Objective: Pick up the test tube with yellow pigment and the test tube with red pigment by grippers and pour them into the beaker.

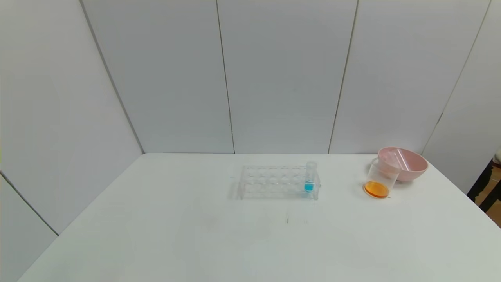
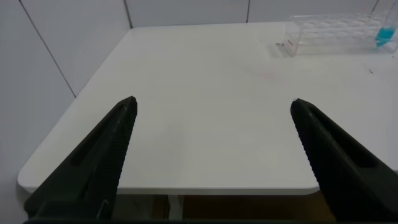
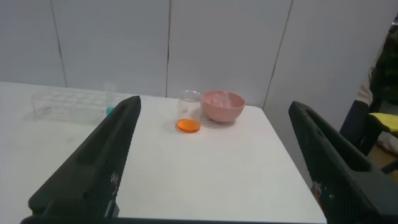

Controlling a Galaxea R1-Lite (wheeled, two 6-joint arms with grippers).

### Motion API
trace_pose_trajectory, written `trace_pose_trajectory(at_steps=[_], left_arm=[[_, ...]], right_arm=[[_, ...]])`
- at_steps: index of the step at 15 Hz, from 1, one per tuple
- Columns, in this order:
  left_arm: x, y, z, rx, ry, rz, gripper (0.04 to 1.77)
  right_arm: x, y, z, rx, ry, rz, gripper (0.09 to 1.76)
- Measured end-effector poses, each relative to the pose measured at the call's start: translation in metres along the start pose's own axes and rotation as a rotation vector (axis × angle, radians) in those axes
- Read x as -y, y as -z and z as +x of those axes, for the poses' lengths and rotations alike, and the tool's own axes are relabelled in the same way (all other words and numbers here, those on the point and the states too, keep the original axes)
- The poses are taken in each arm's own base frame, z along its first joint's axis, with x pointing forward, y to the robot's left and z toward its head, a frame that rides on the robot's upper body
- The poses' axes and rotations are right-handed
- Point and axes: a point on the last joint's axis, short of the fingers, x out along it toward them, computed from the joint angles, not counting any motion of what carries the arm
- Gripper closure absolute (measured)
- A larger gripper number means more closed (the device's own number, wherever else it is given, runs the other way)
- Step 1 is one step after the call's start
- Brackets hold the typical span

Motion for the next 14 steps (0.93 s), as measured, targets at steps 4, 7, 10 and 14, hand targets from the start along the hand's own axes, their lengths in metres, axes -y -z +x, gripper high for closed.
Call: trace_pose_trajectory(at_steps=[4,7,10,14], left_arm=[[0.0,0.0,0.0,0.0,0.0,0.0,0.05],[0.0,0.0,0.0,0.0,0.0,0.0,0.05],[0.0,0.0,0.0,0.0,0.001,-0.001,0.05],[0.0,0.0,0.0,0.0,0.002,-0.002,0.05]], right_arm=[[-0.005,0.055,0.018,-0.064,-0.036,-0.007,0.15],[-0.008,0.087,0.018,-0.239,-0.066,-0.018,0.15],[-0.008,0.091,0.018,-0.263,-0.065,-0.001,0.14],[-0.009,0.092,0.018,-0.263,-0.07,-0.01,0.14]])
